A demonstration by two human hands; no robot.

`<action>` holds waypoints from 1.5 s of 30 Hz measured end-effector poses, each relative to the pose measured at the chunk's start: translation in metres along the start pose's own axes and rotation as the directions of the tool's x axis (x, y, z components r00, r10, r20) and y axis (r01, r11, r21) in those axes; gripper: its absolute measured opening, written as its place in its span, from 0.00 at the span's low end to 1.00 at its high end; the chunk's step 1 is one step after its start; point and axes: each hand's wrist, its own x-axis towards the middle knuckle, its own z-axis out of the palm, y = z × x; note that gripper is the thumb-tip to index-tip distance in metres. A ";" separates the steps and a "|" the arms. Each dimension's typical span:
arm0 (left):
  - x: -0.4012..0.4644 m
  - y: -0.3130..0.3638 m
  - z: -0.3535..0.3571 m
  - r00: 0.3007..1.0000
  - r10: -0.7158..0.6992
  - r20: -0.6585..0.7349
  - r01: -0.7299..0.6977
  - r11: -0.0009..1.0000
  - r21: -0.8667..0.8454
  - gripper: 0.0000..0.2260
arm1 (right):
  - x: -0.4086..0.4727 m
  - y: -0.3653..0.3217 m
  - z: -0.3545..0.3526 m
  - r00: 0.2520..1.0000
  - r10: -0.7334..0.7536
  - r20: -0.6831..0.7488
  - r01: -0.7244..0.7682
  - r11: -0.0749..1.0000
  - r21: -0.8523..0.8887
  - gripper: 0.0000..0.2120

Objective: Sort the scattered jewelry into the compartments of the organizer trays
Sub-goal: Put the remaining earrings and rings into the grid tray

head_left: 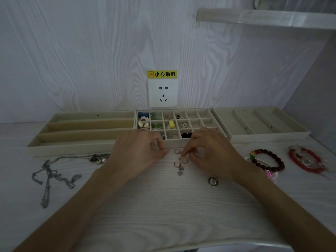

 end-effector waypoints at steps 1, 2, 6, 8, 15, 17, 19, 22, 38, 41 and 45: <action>0.000 0.000 0.001 1.000 -0.014 -0.016 0.014 1.000 -0.002 0.09 | 0.000 -0.001 0.000 1.000 -0.007 -0.006 0.007 1.000 0.005 0.09; 0.000 0.001 0.002 0.999 -0.014 -0.032 0.014 1.000 0.006 0.09 | 0.000 -0.001 0.000 1.000 -0.011 -0.006 0.011 1.000 0.012 0.09; 0.000 0.004 0.007 1.000 -0.022 -0.003 0.022 0.997 0.075 0.13 | 0.001 -0.001 0.002 1.000 -0.017 -0.002 0.018 1.000 0.018 0.09; 0.001 0.007 0.010 0.999 -0.054 0.001 0.054 0.995 0.087 0.14 | 0.001 -0.001 0.003 1.000 -0.022 0.005 0.022 1.000 0.012 0.10; -0.001 0.016 0.022 0.998 -0.063 -0.012 0.063 0.992 0.105 0.12 | 0.001 0.000 0.006 1.000 -0.001 -0.021 0.001 0.999 0.034 0.11; -0.001 0.019 0.018 0.992 -0.119 0.038 0.124 0.978 -0.169 0.07 | 0.001 -0.001 0.005 0.994 0.091 -0.065 -0.081 0.986 0.143 0.13; 0.002 0.023 0.008 0.940 -0.258 0.222 0.340 0.688 -0.641 0.05 | 0.002 -0.005 -0.002 0.972 0.215 -0.091 -0.165 0.908 0.385 0.13; 0.005 0.026 -0.005 0.766 -0.245 0.594 0.626 0.075 -0.776 0.05 | 0.004 -0.014 -0.013 0.946 0.321 0.037 -0.238 0.613 0.754 0.10; 0.003 0.029 0.001 0.758 -0.206 0.618 0.649 0.150 -0.746 0.06 | 0.001 -0.013 -0.010 0.947 0.230 -0.225 -0.033 0.764 0.644 0.09; 0.004 0.024 -0.003 0.829 -0.193 0.525 0.559 0.327 -0.762 0.11 | 0.002 -0.013 -0.009 0.942 0.266 -0.207 -0.076 0.766 0.639 0.10; 0.009 0.003 -0.010 0.961 -0.265 0.073 0.253 0.746 -0.616 0.10 | 0.024 -0.001 -0.025 0.922 0.321 -0.216 -0.140 0.797 0.587 0.07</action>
